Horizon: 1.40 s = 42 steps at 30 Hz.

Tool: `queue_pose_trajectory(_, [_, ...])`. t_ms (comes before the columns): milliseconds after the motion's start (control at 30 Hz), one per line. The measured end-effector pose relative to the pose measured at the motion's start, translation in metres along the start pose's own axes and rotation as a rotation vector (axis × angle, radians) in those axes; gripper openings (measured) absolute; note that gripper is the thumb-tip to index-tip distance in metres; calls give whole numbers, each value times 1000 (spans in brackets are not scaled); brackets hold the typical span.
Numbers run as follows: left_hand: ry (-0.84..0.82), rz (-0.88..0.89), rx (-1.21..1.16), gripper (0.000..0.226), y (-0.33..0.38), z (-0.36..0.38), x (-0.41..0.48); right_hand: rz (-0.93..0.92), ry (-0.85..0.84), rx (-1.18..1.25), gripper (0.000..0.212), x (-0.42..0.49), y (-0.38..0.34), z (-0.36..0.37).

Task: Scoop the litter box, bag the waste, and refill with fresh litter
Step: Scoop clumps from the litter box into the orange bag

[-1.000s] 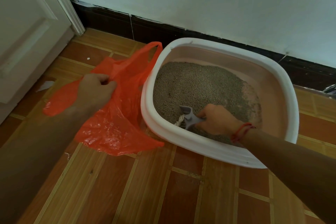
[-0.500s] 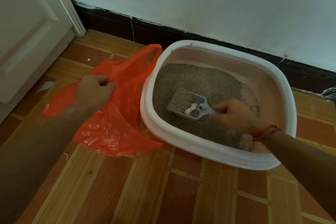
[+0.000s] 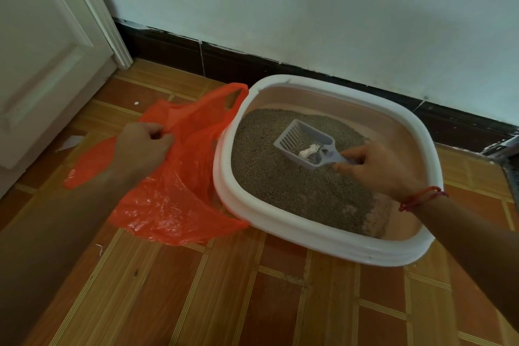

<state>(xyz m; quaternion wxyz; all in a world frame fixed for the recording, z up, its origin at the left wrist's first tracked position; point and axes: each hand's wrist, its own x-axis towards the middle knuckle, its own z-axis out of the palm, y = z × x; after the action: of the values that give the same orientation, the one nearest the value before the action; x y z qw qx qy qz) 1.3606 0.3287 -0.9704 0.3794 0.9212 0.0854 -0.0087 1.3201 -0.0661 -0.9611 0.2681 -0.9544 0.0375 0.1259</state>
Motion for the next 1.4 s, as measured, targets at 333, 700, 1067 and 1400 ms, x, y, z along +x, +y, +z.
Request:
queue_pose_trajectory(333, [3,-9,-20,18,4,-1,-3,42,43,8,13,0,2,0])
queue_pose_trajectory(700, [13,-23,-27,17,4,0,-2,34,31,18,19,-5,-3,8])
queue_pose_trajectory(1067, [18,-23,-53,19,0,1,1,23,38,20,20,-4,-7,8])
queue_pose_trajectory(1400, [18,-8,-42,23,-2,-2,3,-121,-1,17,16,-13,-46,-1])
